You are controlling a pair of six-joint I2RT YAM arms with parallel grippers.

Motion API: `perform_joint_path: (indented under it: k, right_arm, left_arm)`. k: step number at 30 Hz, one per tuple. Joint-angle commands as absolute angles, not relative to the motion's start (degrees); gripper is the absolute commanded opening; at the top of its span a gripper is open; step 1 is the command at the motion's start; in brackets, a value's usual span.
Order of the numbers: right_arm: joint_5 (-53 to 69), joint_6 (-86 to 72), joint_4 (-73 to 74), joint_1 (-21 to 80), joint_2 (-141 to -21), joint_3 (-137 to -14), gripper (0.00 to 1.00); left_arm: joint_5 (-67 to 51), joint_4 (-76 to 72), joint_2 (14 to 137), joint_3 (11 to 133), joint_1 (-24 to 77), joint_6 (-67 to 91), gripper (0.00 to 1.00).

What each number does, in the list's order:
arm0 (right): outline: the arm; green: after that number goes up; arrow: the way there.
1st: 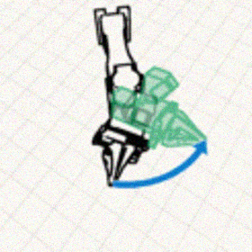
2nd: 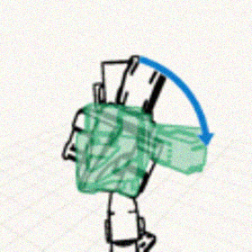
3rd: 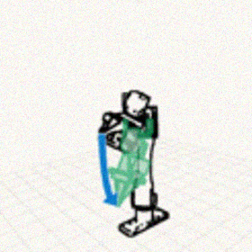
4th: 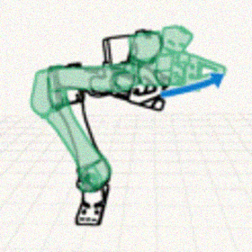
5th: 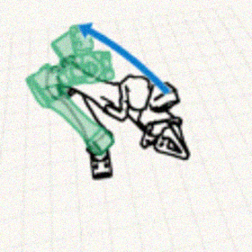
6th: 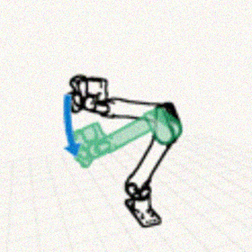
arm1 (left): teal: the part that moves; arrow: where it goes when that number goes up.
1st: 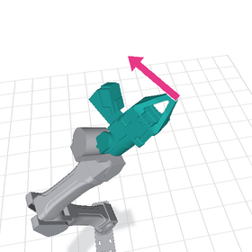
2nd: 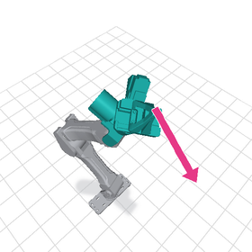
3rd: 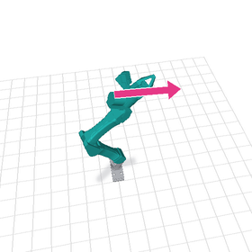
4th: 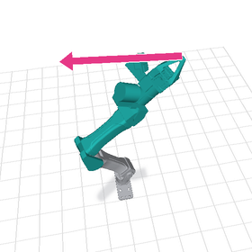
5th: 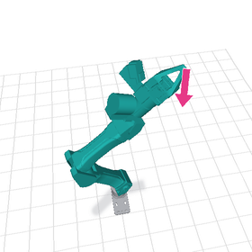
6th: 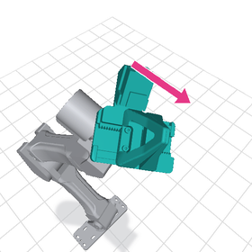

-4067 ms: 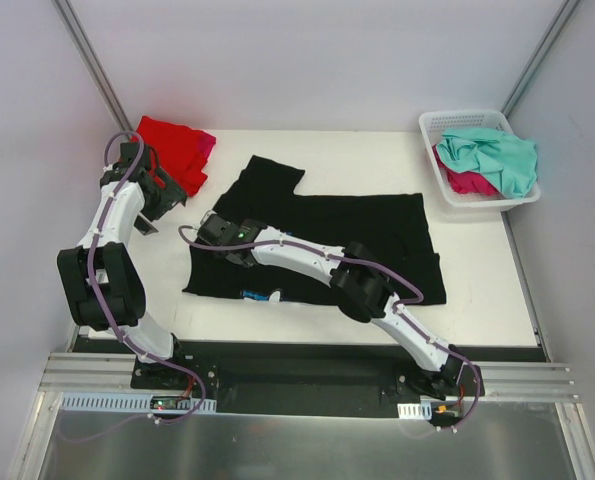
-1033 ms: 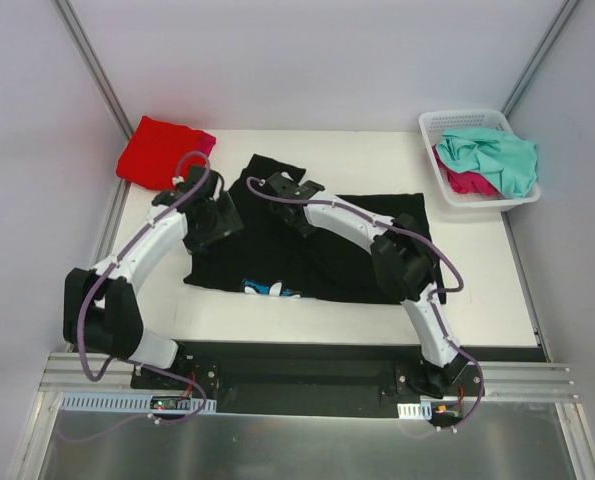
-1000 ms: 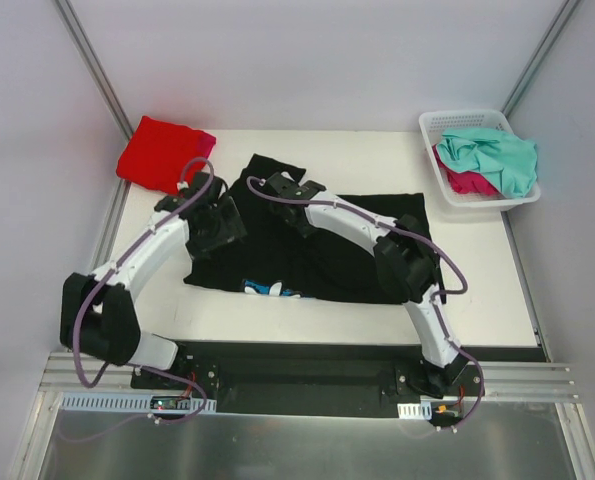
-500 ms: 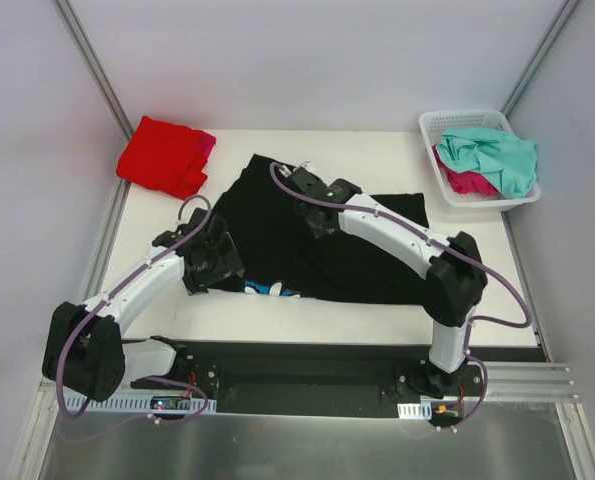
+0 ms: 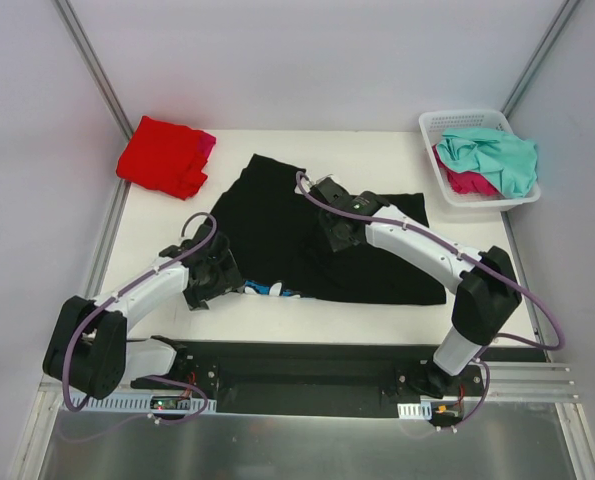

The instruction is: Fold and stack the t-shirts

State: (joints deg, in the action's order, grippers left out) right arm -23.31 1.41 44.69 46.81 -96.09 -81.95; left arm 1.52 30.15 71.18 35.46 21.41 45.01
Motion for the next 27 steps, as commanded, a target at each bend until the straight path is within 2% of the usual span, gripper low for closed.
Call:
perform_joint_path:
  k: [1, 8, 13, 20, 27]
  right_arm:
    - [-22.68, 0.18, 44.12, 47.02, -95.0, -84.2, 0.33]
    - [-23.2, 0.26, 44.39, 47.46, -96.59, -84.9, 0.32]
    - [-23.29, -1.13, 44.82, 47.55, -96.15, -84.03, 0.32]
    - [-24.52, -4.48, 45.97, 47.02, -95.28, -80.34, 0.32]
    - [-19.42, -8.09, 41.4, 38.94, -95.36, -73.31, 0.31]
  left_arm:
    - [1.58, 30.49, 69.43, 39.09, 21.97, 45.27, 0.99]
    - [7.46, 35.51, 72.15, 49.21, 23.12, 42.81, 0.99]
    - [11.16, 35.25, 80.14, 53.61, 23.2, 38.59, 0.99]
    - [11.25, 31.29, 85.34, 50.19, 23.9, 37.88, 0.99]
    - [10.81, 28.04, 84.37, 46.23, 24.08, 38.58, 0.99]
